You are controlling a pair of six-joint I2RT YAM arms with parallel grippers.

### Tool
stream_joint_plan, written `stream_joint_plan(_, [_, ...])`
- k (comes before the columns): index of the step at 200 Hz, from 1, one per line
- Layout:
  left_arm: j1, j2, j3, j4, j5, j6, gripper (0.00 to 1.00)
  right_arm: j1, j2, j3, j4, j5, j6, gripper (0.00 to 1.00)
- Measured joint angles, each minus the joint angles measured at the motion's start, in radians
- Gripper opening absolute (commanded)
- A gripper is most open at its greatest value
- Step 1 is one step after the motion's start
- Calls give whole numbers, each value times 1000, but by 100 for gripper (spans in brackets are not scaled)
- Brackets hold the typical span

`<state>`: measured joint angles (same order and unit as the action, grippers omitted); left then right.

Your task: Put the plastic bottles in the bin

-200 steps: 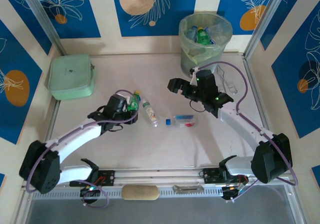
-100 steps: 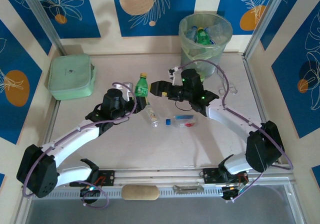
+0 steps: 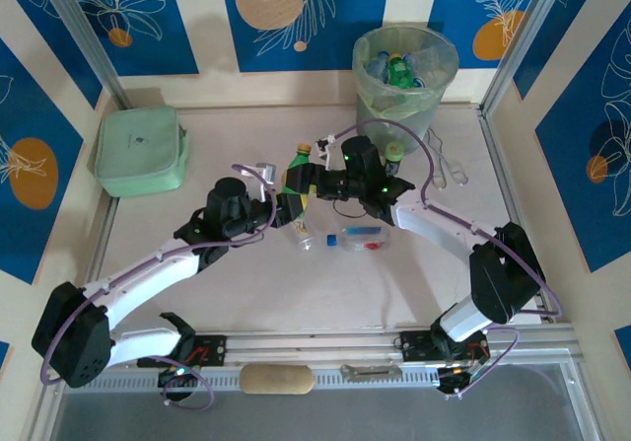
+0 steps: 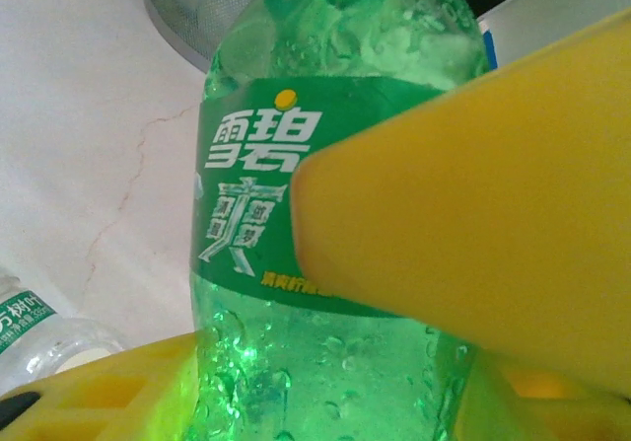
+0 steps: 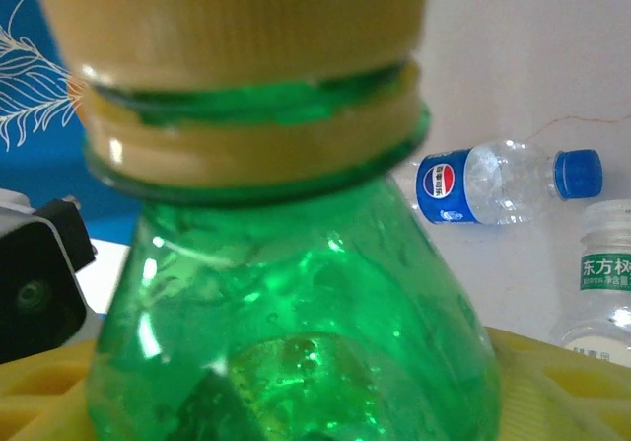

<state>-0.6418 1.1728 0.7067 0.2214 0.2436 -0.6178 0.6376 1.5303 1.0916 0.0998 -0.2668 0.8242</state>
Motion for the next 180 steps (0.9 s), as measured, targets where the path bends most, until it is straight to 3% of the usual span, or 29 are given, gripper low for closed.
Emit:
stream_joint_plan(70, [-2, 0, -11, 3, -4, -10, 63, 2, 13, 1, 11, -6, -2, 52])
stream_joint_plan(75, [-2, 0, -12, 4, -4, -11, 66, 2, 13, 1, 11, -6, -2, 52])
stream_joint_plan(95, [-3, 0, -15, 11, -4, -23, 100, 3, 11, 1, 0, 10, -5, 52])
stream_joint_plan(150, [-7, -7, -15, 15, -22, -32, 100, -52, -21, -19, -84, 85, -29, 51])
stream_joint_plan(180, [-7, -67, -40, -49, -143, -42, 100, -149, -64, -19, -139, 116, -60, 51])
